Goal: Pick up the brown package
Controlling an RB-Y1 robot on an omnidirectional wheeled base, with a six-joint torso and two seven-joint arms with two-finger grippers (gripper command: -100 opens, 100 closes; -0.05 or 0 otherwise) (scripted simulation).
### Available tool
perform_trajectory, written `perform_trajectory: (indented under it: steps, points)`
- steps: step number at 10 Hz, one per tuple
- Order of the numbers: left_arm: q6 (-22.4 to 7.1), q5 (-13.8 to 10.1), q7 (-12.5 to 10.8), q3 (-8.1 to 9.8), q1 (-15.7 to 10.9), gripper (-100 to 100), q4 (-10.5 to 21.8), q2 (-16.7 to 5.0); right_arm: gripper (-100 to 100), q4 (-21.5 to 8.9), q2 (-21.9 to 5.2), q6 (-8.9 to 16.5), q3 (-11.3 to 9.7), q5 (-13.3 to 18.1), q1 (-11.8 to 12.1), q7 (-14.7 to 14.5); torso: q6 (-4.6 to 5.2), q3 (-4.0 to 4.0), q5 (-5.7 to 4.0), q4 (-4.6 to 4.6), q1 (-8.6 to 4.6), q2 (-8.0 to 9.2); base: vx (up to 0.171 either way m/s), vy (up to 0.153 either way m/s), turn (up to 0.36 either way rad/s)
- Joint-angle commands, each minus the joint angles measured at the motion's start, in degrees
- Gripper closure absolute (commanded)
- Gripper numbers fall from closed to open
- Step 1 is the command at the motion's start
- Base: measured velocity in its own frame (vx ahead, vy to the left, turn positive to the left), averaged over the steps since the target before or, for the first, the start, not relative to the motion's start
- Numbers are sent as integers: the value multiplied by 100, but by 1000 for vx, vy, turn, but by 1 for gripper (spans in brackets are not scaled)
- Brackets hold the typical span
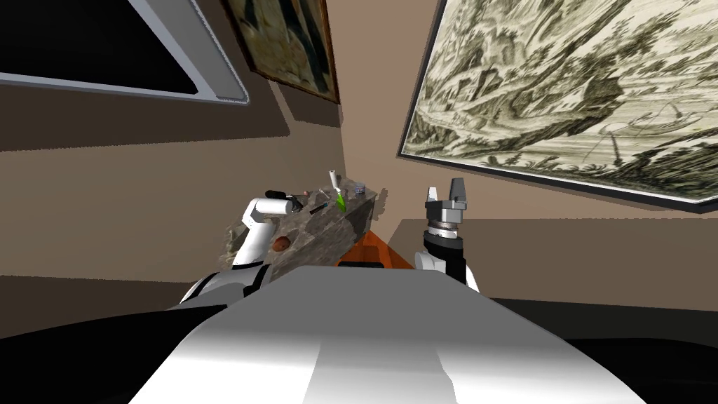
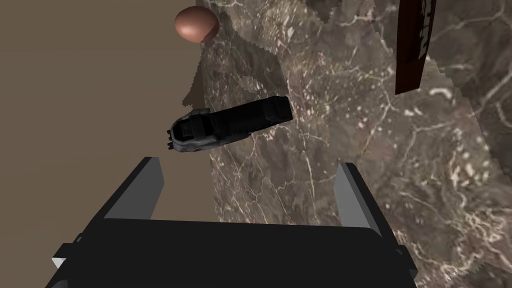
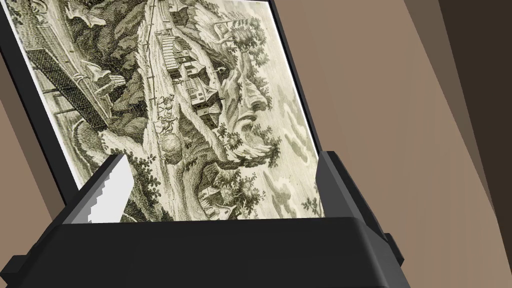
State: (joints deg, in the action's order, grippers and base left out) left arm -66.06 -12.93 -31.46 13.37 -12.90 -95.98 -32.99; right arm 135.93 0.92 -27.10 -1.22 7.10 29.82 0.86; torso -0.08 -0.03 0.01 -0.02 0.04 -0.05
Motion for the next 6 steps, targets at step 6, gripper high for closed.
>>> perform_trajectory:
  steps: [6]
  points:
    - [-1018,-206,-265,375,-333,-100,672,-93,0,0,0,0,0,0,0,0,0,0,0,0,1,1,12,10,-124]
